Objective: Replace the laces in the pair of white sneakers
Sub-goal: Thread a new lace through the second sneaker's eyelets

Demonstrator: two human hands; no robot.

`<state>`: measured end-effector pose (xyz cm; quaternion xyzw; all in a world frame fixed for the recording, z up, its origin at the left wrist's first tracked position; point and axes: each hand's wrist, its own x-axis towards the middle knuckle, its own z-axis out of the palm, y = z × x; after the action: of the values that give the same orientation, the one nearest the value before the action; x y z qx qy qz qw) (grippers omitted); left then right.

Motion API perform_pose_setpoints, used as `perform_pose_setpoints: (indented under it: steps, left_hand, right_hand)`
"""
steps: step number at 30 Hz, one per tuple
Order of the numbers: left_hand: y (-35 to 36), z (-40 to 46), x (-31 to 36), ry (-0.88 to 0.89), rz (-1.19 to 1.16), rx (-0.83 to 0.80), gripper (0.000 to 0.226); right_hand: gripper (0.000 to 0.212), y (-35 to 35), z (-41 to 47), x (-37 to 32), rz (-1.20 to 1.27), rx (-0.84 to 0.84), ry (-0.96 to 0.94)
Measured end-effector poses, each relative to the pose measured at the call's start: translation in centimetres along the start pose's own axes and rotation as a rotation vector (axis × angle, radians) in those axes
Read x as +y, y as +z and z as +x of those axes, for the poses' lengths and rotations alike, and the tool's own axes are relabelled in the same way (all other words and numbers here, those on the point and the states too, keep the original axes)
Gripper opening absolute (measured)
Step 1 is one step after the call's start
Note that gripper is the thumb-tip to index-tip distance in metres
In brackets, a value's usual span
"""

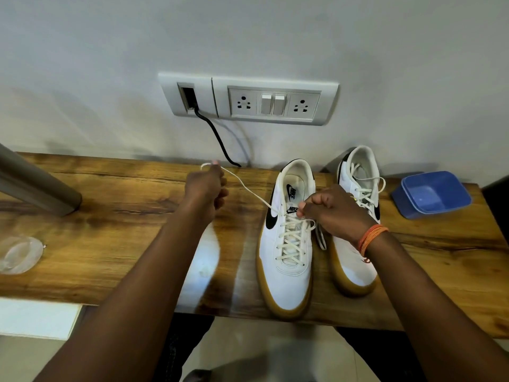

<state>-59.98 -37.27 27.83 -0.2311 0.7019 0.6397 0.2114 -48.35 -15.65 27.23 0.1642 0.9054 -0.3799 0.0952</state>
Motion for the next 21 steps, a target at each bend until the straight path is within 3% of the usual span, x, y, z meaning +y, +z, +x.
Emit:
perform_pose_setpoints:
  steps: [5, 8, 13, 21]
  left_hand:
    - [2.5, -3.3, -1.6, -0.111, 0.434, -0.268, 0.038]
    - [3.8, -4.4, -3.2, -0.102, 0.552, -0.359, 0.041]
    - [4.9, -4.4, -4.6, 0.03, 0.419, -0.325, 0.023]
    - [4.9, -4.1, -4.2, -0.059, 0.287, -0.339, 0.016]
  right_hand:
    - [0.019, -0.1, -0.2, 0.0, -0.029, -0.016, -0.045]
    - [0.031, 0.0, -0.4, 0.0, -0.112, 0.018, -0.063]
    - [0.041, 0.3, -0.3, 0.3, -0.153, 0.04, -0.059]
    - [0.043, 0.4, -0.1, 0.5, -0.167, 0.06, -0.062]
